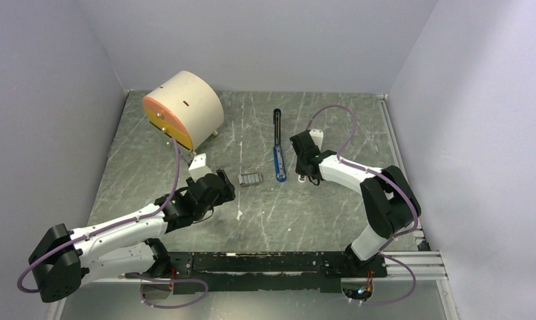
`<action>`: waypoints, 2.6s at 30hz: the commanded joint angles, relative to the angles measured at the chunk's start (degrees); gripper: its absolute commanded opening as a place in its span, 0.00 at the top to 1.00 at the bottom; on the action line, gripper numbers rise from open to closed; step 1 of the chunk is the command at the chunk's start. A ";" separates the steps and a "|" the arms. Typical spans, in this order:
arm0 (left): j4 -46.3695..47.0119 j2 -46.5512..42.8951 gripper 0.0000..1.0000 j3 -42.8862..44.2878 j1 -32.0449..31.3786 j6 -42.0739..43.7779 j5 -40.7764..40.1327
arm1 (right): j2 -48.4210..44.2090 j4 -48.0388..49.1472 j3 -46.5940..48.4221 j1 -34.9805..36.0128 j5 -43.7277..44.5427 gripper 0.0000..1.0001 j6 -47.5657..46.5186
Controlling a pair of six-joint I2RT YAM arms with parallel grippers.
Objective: Load the staples into the stapler
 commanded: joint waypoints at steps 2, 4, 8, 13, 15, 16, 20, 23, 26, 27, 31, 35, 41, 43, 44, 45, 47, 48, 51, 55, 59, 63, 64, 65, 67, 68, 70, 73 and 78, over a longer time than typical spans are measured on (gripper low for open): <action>0.72 0.20 0.23 0.94 0.35 0.13 0.24 | -0.53 0.98 -1.15 -0.38 0.92 0.79 0.69; 0.71 0.14 0.23 1.03 0.36 0.14 0.17 | -0.70 0.92 -1.16 -0.38 0.81 0.79 0.64; 0.90 0.21 0.23 0.95 0.28 0.20 0.26 | -1.08 0.66 -1.20 -0.35 0.68 0.79 0.70; 1.14 0.64 0.23 1.20 0.29 0.38 0.53 | -1.33 0.48 -1.25 -0.38 0.49 0.77 0.72; 1.16 0.85 0.23 1.29 0.28 0.40 0.48 | -1.40 0.37 -1.13 -0.37 0.48 0.75 0.68; 1.16 0.87 0.23 1.30 0.31 0.40 0.48 | -1.44 0.27 -0.97 -0.36 0.40 0.74 0.67; 1.25 0.74 0.23 1.30 0.30 0.36 0.57 | -2.00 -0.41 0.14 -0.38 0.31 0.70 0.45; 1.17 0.66 0.23 1.43 0.35 0.47 0.48 | -2.61 -0.98 1.16 -0.38 0.42 0.69 0.13; 0.91 0.55 0.23 1.56 0.29 0.44 0.39 | -3.19 -1.65 2.33 -0.38 0.48 0.68 -0.26; 0.82 0.48 0.23 1.56 0.30 0.41 0.39 | -3.46 -1.96 2.69 -0.38 0.38 0.68 -0.38; 0.72 -0.23 0.23 1.40 0.33 0.18 0.32 | -6.12 -1.65 3.05 -0.38 -1.61 0.62 -1.86; 0.87 -0.84 0.23 1.30 0.31 -0.03 0.43 | -10.18 1.32 1.75 -0.38 -5.69 0.46 -3.95; 2.04 -1.15 0.21 1.54 0.29 0.62 2.03 | -8.33 -1.93 6.90 -0.37 -9.47 0.42 -6.70; 3.70 -1.35 0.19 1.79 0.35 2.21 4.28 | -8.08 -1.79 8.36 -0.38 -10.38 0.38 -7.81; 4.99 -1.44 0.18 1.82 0.31 3.31 6.06 | -7.93 -1.60 9.08 -0.38 -10.93 0.36 -8.41; 6.60 -1.46 0.17 1.82 0.29 4.43 7.84 | -7.63 -1.57 10.23 -0.38 -11.86 0.34 -9.08; 8.90 -1.34 0.15 1.89 0.29 5.66 10.66 | -6.49 -1.57 12.13 -0.31 -14.32 0.30 -10.26; 9.68 -1.18 0.12 2.02 0.29 6.09 11.54 | -5.61 -1.51 13.18 -0.37 -15.23 0.29 -10.54; 10.98 -0.02 0.04 2.50 0.36 6.94 13.03 | -2.10 -2.17 17.39 -0.29 -15.17 0.27 -11.40; 12.91 1.82 0.04 2.95 0.31 7.82 15.53 | 4.17 -3.16 25.80 -0.36 -11.35 0.24 -12.29; 13.57 2.85 0.03 3.58 0.29 8.28 16.82 | 12.62 -5.33 37.11 -0.38 -6.95 0.22 -13.36; 13.38 3.77 0.04 4.18 0.30 9.02 17.69 | 20.82 -7.43 46.30 -0.43 -4.01 0.22 -14.54; 13.37 3.93 0.04 4.27 0.28 9.10 17.91 | 23.04 -7.81 48.28 -0.45 -3.31 0.22 -14.72; 13.38 4.18 0.04 4.33 0.33 9.22 18.01 | 24.46 -8.16 50.01 -0.48 -2.78 0.22 -14.94; 13.38 4.64 0.06 4.57 0.33 9.37 18.29 | 27.02 -9.17 53.18 -0.66 -1.86 0.22 -15.13; 13.38 4.90 0.07 4.70 0.32 9.43 18.46 | 27.98 -9.53 54.39 -0.68 -1.69 0.23 -15.18; 13.29 5.46 0.09 4.94 0.31 9.33 18.65 | 29.47 -10.09 55.83 -0.89 -1.63 0.25 -15.30; 13.38 6.28 0.14 5.20 0.38 9.32 18.97 | 30.16 -9.56 55.80 -1.23 -1.79 0.31 -15.40; 14.07 7.89 0.20 5.75 0.42 9.28 20.38 | 30.34 -7.79 54.61 -1.99 -3.25 0.48 -16.20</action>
